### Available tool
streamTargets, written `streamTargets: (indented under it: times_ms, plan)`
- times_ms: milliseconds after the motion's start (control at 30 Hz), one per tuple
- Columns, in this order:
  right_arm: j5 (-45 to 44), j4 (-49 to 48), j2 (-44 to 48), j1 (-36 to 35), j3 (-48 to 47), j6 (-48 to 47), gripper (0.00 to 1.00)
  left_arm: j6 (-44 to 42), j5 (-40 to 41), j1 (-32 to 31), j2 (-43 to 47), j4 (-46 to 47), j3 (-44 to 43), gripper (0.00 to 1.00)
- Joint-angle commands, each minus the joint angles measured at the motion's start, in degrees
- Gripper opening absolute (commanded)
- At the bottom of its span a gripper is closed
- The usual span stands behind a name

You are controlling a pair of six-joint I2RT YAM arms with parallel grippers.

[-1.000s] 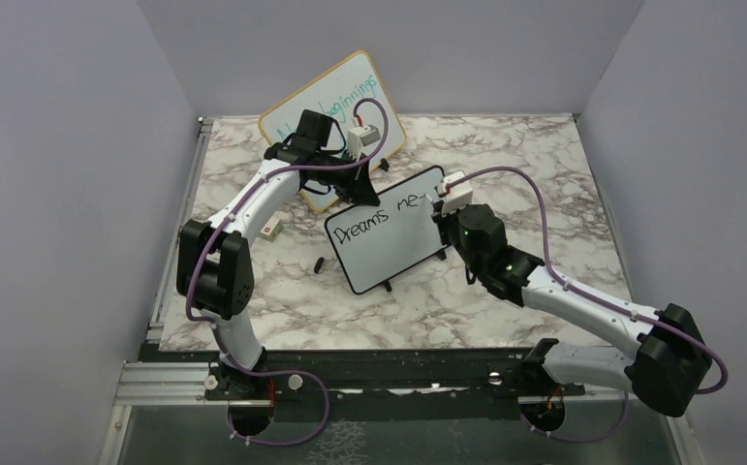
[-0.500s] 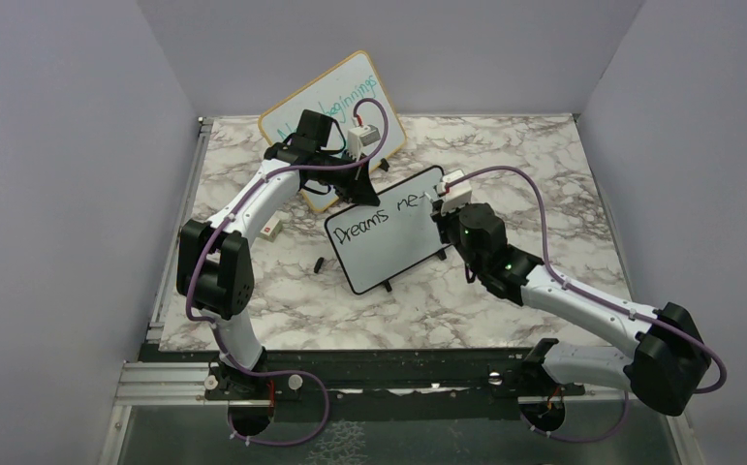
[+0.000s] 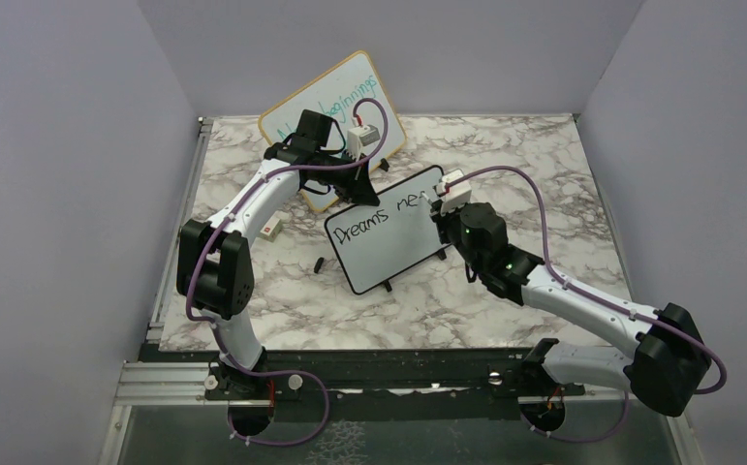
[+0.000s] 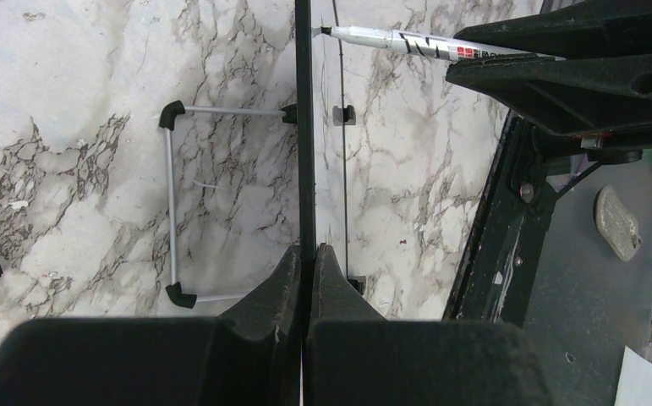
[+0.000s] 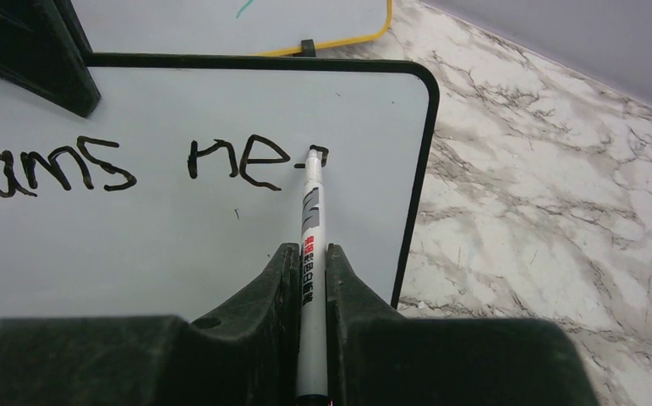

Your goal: Write a sentence on the whiteboard

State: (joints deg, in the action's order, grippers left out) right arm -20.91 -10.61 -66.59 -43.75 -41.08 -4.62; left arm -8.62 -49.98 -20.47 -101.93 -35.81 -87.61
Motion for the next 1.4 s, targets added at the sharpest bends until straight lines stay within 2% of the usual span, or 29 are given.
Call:
streamTargets:
  times_ms: [0, 767, 1167, 1367]
  plan:
    - [3.2, -0.2, 0.3, 0.1, -1.1, -0.3, 0.0, -2.2, 3.1, -0.1, -1.8, -2.5, 1.7, 0.0]
    - [2.3, 6.2, 2.2, 0.1, 0.9, 1.3, 0.0, -2.1, 3.7, -0.1, -1.8, -2.4, 1.7, 0.0]
    - [-4.1, 5.4, 2.2, 0.1, 1.3, 1.6, 0.0, -2.2, 3.5, -0.1, -1.5, -2.5, 1.7, 0.0]
    - [-2.3, 4.0, 4.3, 0.1, 1.2, 2.2, 0.0, -2.3, 3.7, -0.1, -1.4, -2.5, 1.7, 0.0]
